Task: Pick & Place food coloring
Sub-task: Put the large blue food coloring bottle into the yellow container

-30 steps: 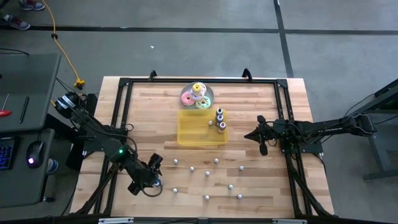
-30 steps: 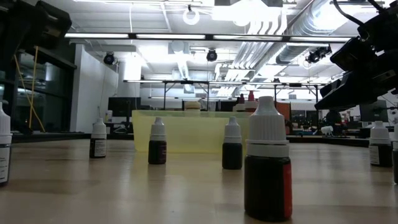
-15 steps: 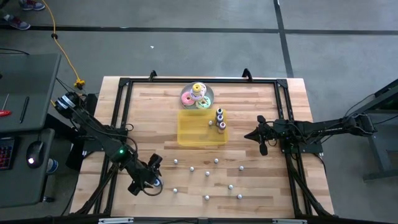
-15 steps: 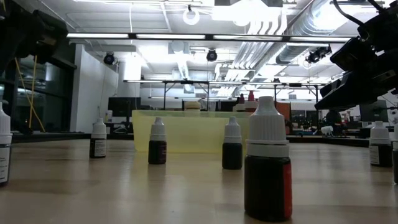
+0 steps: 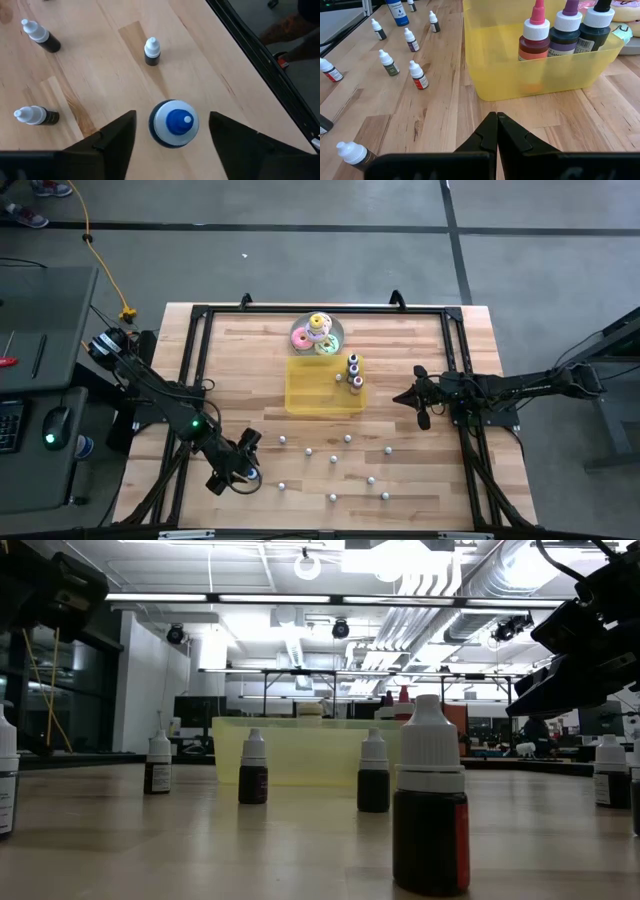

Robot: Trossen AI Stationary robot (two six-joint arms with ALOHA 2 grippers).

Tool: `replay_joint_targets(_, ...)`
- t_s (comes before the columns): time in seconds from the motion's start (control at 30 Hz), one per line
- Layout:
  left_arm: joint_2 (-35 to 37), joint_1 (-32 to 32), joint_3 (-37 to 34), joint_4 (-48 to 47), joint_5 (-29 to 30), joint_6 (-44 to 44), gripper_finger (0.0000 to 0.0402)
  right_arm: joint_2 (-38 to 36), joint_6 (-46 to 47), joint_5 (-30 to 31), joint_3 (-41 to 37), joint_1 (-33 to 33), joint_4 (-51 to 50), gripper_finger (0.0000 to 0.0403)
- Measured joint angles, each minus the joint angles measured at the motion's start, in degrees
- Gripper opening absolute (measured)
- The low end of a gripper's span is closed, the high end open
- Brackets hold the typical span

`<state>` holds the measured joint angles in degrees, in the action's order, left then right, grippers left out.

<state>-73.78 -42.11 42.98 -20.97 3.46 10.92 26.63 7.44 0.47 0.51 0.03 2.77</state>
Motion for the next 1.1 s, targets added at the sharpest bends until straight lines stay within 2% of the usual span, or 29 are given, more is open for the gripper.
replay_joint_targets(0.23,0.00,0.00,0.00,-0.15,-1.19,-0.03,0.0163,0.00,0.00,-0.02,0.00,0.00,0.00,0.0000)
replay_joint_targets(0.47,0.00,0.02,0.00,-0.07,-1.13,-0.04,0.0114,0.00,0.00,-0.02,0.00,0.02,0.00,0.0000)
replay_joint_targets(1.1,0.23,0.09,0.00,-0.08,0.12,1.49,0.0101,0.00,0.00,0.00,0.00,0.02,0.00,0.0000)
